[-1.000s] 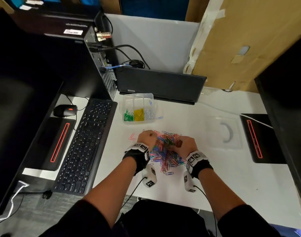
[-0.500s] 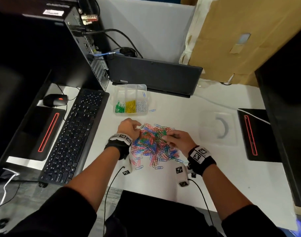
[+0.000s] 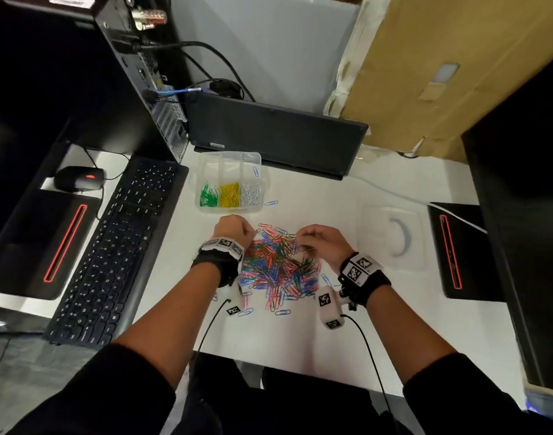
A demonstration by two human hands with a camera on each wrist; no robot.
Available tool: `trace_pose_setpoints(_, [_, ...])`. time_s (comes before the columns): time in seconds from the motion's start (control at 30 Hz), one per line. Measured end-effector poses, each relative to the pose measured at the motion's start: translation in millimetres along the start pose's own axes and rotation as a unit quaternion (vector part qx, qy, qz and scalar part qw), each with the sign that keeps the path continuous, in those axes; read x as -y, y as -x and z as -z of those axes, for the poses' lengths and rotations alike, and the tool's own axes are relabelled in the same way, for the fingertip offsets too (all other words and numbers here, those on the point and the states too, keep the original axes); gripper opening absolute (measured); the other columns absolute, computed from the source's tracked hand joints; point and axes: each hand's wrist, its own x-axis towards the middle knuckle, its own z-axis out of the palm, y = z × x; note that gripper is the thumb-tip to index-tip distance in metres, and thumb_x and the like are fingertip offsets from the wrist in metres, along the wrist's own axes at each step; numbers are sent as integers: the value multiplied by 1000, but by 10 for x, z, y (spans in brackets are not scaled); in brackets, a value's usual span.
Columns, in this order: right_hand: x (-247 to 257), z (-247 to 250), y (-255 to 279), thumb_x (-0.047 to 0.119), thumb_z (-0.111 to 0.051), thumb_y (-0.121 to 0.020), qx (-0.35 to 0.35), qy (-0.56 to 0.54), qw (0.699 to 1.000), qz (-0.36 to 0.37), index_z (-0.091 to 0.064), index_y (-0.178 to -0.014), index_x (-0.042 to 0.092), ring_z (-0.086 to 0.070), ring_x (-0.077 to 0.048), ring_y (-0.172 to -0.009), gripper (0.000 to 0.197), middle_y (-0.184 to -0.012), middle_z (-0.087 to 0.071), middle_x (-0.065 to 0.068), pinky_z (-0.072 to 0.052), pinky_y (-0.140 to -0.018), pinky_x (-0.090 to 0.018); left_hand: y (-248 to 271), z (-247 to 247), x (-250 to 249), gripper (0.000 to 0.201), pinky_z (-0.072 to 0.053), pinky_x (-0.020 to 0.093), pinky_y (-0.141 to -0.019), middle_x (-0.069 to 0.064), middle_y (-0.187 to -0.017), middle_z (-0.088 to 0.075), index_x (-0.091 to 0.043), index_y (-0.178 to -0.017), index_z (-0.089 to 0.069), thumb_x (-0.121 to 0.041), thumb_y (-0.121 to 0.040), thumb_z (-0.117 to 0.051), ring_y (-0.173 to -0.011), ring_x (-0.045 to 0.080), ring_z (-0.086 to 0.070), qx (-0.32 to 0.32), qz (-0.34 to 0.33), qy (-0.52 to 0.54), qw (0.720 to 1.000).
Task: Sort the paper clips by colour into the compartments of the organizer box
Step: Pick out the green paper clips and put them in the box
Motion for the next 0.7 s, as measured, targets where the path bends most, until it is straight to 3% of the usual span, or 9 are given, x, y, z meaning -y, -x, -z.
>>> trace_pose_setpoints(0.1, [8, -13, -170, 13, -74, -85, -47, 156, 986, 45, -74, -82, 10, -57, -13, -59, 4, -67, -65, -1, -46, -58, -23, 40, 32, 88, 10, -51, 26, -70, 4, -80, -71, -13, -78, -71, -20, -84, -65, -79, 21, -65, -18, -30, 43, 998])
trace_pose_setpoints(0.23, [48, -68, -276, 28, -83, -76, -88, 345, 931, 83, -77, -82, 15, -56, -2, -66, 15, -73, -67, 5, -42, -59, -9, 130, 38, 198, 9, -52, 24, -68, 0, -74, -70, -18, -73, -66, -13, -78, -72, -71, 14, -64, -25, -29, 179, 983])
trace_pose_setpoints(0.3, [70, -124, -295, 30, -84, -75, -65, 396, 912, 91, -78, -82, 14, -55, 0, -65, 18, -73, -68, 5, -45, -61, -10, 167, 10, 204, 17, -53, 24, -63, 3, -74, -68, -16, -93, -66, -4, -82, -70, -64, 13, -63, 14, 2, 307, 952])
trace_pose_setpoints(0.37, [91, -169, -309, 28, -83, -77, -55, 417, 903, 92, -79, -82, 11, -56, -2, -65, 18, -77, -71, 1, -47, -64, -16, 218, -12, 139, 25, -47, 20, -50, 8, -69, -62, -3, -111, -60, 9, -91, -53, -52, 12, -55, 66, 40, 434, 897])
trace_pose_setpoints(0.43, [91, -190, -317, 26, -82, -77, -59, 417, 903, 87, -79, -82, 10, -59, -7, -68, 17, -81, -73, -2, -48, -67, -19, 241, -50, 95, 33, -35, 17, -42, 3, -56, -56, 3, -96, -65, 16, -93, -35, -44, 10, -43, 97, 51, 460, 881])
trace_pose_setpoints(0.53, [69, -190, -303, 24, -80, -79, -62, 413, 906, 72, -77, -82, 11, -60, -6, -70, 14, -82, -73, -1, -45, -64, -13, 233, -130, 59, 52, -31, 16, -41, -3, -43, -50, -14, -56, -60, 20, -82, -30, -42, 15, -41, 98, 39, 424, 899])
trace_pose_setpoints(0.63, [40, -139, -254, 23, -78, -81, -58, 388, 918, 59, -77, -84, 12, -60, -5, -73, 11, -83, -72, 0, -43, -66, -12, 252, -169, -30, 39, -36, 25, -59, -2, -60, -51, -21, -60, -54, 10, -81, -42, -67, 21, -46, 81, 45, 309, 947])
trace_pose_setpoints(0.7, [29, -85, -196, 25, -77, -82, -62, 341, 937, 47, -77, -85, 14, -60, -3, -71, 12, -78, -70, 6, -44, -66, -14, 319, -183, -117, 22, -40, 26, -66, -2, -71, -57, -21, -70, -59, -7, -85, -53, -72, 21, -51, 73, 26, 255, 964])
